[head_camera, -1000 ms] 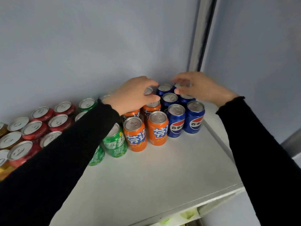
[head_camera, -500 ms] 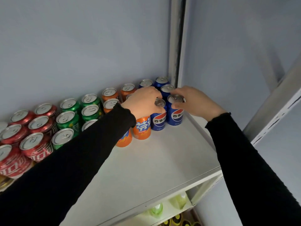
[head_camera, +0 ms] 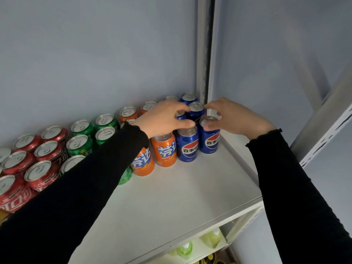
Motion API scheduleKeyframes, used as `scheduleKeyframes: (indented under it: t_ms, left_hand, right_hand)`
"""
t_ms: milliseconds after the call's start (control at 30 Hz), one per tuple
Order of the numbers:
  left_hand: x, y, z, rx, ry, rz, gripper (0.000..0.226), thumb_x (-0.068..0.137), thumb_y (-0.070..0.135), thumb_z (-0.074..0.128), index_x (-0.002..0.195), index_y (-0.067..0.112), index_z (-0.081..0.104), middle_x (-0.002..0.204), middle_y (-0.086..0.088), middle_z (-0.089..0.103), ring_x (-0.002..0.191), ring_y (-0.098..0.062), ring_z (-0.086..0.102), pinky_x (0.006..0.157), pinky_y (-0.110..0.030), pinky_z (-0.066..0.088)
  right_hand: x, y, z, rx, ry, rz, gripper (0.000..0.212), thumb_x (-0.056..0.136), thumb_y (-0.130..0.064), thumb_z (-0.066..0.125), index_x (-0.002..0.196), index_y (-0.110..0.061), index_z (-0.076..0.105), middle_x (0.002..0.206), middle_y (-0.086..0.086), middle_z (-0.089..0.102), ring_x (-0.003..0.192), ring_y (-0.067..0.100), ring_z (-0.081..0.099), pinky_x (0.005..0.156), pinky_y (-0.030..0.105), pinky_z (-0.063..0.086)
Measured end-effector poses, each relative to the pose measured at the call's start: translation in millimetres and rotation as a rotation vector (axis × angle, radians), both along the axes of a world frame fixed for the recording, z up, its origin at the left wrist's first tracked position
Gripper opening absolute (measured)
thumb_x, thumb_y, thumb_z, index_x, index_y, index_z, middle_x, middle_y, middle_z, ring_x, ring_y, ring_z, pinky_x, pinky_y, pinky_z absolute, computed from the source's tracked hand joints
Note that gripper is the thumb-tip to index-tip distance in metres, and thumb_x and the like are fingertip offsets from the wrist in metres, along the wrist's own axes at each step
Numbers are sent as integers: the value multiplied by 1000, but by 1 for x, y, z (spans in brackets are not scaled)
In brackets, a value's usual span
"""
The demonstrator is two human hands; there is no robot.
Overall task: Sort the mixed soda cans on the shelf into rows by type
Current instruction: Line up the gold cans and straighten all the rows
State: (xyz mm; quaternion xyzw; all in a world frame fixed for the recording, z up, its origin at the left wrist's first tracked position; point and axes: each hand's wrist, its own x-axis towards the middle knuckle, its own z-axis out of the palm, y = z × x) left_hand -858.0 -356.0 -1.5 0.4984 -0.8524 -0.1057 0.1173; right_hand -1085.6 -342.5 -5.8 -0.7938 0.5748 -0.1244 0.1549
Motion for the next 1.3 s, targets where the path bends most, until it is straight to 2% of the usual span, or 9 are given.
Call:
scheduleKeyframes:
  t_ms: [167,300,400,600,767,900,1033,1200,1300]
  left_hand:
    - [17,-28,11,-98,-82,151,49,95,46,63,135,20,60,117,-6,58,108,-25,56,81,-30,35]
    - [13,-33,6,-35,-200,137,47,94,49,63,128,16,63,116,-12,61,97,-25,55,85,-37,46]
    - [8,-35,4,-13,-179,126,48,92,47,66,125,12,64,117,-11,64,102,-28,59,90,-44,49]
    - [7,-41,1,-7,-157,107,45,86,48,71,116,15,68,106,-4,65,90,-20,57,72,-34,43]
    - [8,-44,1,9,-160,97,50,85,51,72,120,15,67,104,0,65,88,-16,57,69,-30,43]
    - [14,-52,7,56,-103,120,56,88,56,67,129,18,66,119,-2,67,102,-20,61,88,-37,50]
    - [23,-74,14,-110,66,187,42,95,43,64,128,17,66,118,-3,66,104,-19,60,84,-28,41]
    - [19,-100,5,-34,-178,159,58,96,46,62,143,13,55,141,-13,56,129,-31,51,103,-38,38]
    - [19,-105,0,-12,-192,144,47,96,42,62,126,6,67,126,-16,65,118,-33,57,100,-43,43]
  right_hand:
    - [21,-30,15,-167,27,-20,46,95,-41,63,134,-17,57,121,9,57,105,26,57,84,36,45]
    - [33,-55,6,-52,75,-31,50,93,-40,66,136,-16,56,127,10,61,105,24,57,83,33,42]
    - [38,-60,0,-12,84,-13,56,88,-39,71,138,-20,55,130,7,62,110,26,59,88,35,46]
    - [37,-61,-3,-94,145,-50,44,83,-42,76,115,-14,68,108,8,67,95,26,62,82,39,53]
    - [37,-61,-2,-93,164,-47,41,84,-42,75,110,-11,70,104,9,67,93,26,62,79,38,51]
    - [33,-68,3,-37,102,-73,48,85,-46,73,119,-14,64,109,7,65,98,25,61,85,39,51]
    - [36,-90,14,-150,-7,-167,37,95,-37,62,125,-15,61,119,7,64,107,26,60,89,38,47]
    - [54,-111,10,-46,106,-58,54,94,-35,66,143,-17,51,141,8,56,125,29,54,100,38,43]
    - [58,-118,6,-28,168,-38,51,89,-35,72,133,-13,61,129,12,64,114,31,60,96,41,49]
